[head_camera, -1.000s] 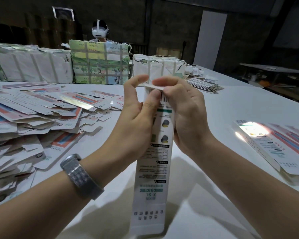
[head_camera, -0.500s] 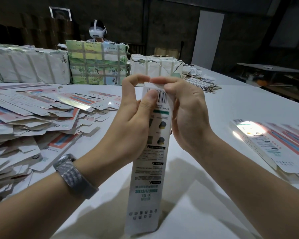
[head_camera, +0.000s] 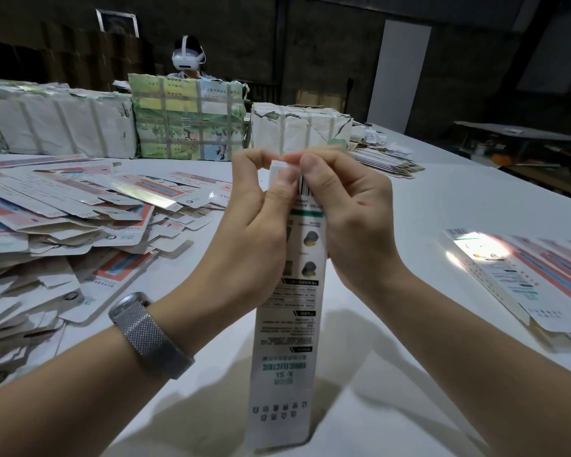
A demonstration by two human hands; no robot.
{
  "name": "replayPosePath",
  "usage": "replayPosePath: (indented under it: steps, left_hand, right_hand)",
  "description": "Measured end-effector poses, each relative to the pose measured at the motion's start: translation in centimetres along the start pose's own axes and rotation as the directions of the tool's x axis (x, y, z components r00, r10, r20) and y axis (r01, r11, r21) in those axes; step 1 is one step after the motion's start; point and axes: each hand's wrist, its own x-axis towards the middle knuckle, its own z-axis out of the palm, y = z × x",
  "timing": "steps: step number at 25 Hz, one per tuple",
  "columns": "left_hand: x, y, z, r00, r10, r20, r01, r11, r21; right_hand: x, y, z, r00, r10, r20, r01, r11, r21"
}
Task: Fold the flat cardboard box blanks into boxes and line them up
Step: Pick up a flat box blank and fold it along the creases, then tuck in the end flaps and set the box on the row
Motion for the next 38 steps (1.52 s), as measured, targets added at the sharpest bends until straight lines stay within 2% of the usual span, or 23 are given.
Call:
replayPosePath:
  steps: [5,11,15,18,23,26,29,32,38]
  left_hand:
    - [0.0,-0.1,-0.1,1.0,0.0,-0.005,0.0,0.999,0.046]
    - [0.1,0.1,-0.1,1.0,-0.006,-0.026,0.007,0.999,0.044]
    - [0.2,-0.1,0.0,0.999,-0.011,-0.032,0.013,0.998,0.054]
    - [0.6,-0.1,-0.1,0.999,-0.009,-0.038,0.011,0.999,0.047]
    - [1.5,0.1,-0.3,0.989,-0.12,-0.092,0.116,0.992,-0.047]
    - [1.9,0.7,-0.2,0.986,-0.141,-0.089,0.125,0.979,-0.162]
    - [1.9,1.5,-0.2,0.985,-0.173,0.023,0.174,0.957,-0.234]
    - [1.7,1.8,-0.3,0.988,-0.123,0.096,0.14,0.969,-0.205]
    - [2.1,0.8,-1.0,0.993,0.043,0.108,-0.04,0.999,-0.028]
  right_hand:
    - [0.1,0.3,-0.3,0.999,-0.029,0.038,0.032,0.998,-0.054]
    - [-0.2,0.1,0.3,1.0,0.024,-0.005,-0.024,1.0,0.013]
    - [-0.2,0.0,0.4,1.0,0.025,-0.012,-0.025,0.999,-0.022]
    - [-0.1,0.0,0.5,0.998,-0.051,-0.031,0.043,0.973,-0.228]
    - [0.2,-0.6,0.5,0.983,-0.179,-0.049,0.123,0.827,-0.549]
    - [0.3,-1.5,0.9,0.995,-0.094,0.023,0.089,0.791,-0.606]
    - [0.5,-2.0,0.9,0.998,-0.006,0.066,0.047,0.762,-0.645]
    - [0.6,-2.2,0.5,0.998,-0.041,0.055,0.067,0.764,-0.642]
    - [1.0,-2.6,-0.2,0.995,-0.102,-0.007,0.072,0.749,-0.658]
